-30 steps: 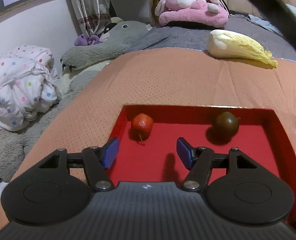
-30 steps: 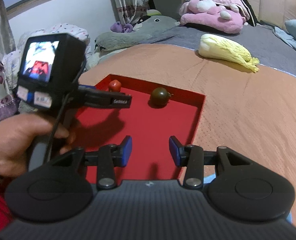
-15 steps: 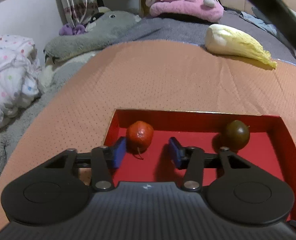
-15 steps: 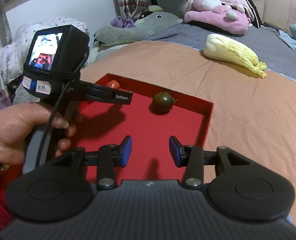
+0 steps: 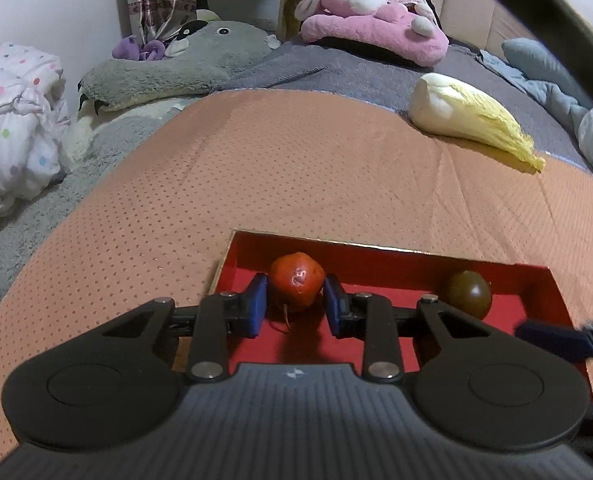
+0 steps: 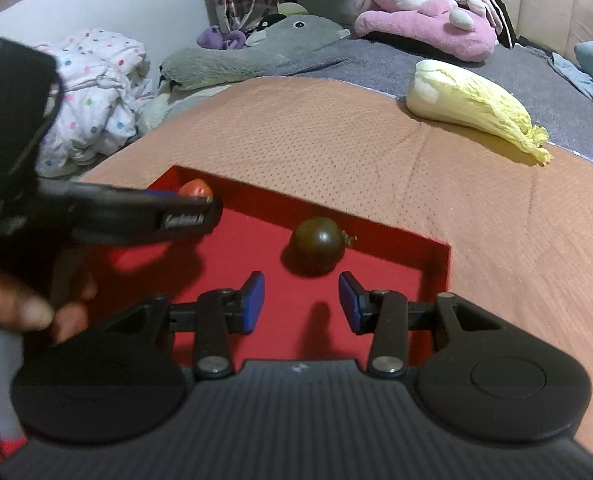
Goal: Organize fruits
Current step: 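Grasp a red tomato with the left gripper while the right gripper grasps a dark tomato, then lift both tomatoes and carry them over the blue plate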
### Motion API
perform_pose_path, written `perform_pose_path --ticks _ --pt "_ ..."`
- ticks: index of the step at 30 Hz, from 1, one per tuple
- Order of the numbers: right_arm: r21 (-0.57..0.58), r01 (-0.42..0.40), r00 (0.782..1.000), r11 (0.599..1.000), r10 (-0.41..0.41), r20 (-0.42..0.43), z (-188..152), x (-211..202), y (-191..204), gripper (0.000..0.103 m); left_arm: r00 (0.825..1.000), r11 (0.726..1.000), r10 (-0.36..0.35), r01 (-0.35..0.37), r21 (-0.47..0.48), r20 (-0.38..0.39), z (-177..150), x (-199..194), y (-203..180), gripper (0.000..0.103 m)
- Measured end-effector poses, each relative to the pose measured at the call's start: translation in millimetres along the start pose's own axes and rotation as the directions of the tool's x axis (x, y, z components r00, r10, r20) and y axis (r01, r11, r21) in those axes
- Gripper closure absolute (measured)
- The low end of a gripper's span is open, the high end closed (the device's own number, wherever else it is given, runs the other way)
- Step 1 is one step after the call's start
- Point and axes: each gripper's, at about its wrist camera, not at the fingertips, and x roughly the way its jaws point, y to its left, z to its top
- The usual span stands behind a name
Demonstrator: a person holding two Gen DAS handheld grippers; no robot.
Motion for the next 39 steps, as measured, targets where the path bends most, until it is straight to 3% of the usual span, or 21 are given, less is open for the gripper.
perform_pose_path --ticks 6,12,22,30,39 --pt "0.052 0.045 0.999 0.998 -0.044 -0.018 6.5 24.5 -9.0 0.058 1.0 1.0 -0.005 0.005 0.011 -0.005 -0.9 0.2 -3.4 0.068" --pt "0.119 0.021 1.0 0.993 -0.02 -0.013 10.3 38.7 -13.7 0.059 1.0 1.0 -0.004 0.004 0.001 -0.005 1.2 1.5 0.7 0.068" --pt "0.11 0.032 0.999 0.993 -0.031 -0.008 9.7 35.1 -8.9 0.062 1.0 1.0 -0.006 0.006 -0.016 -0.011 1.8 -4.0 3.5 0.068" --pt "0.117 -0.017 0.999 0.993 0.011 0.048 -1.9 -24.9 -4.6 0.062 1.0 0.998 0.02 -0.02 -0.056 -0.008 -5.6 -35.7 5.2 0.068" --pt "0.076 -0.075 0.992 0.994 0.067 0.109 -32.4 -100.4 -4.3 0.062 1.0 0.996 0.017 -0.015 -0.085 0.014 -41.6 -104.0 -29.5 0.068"
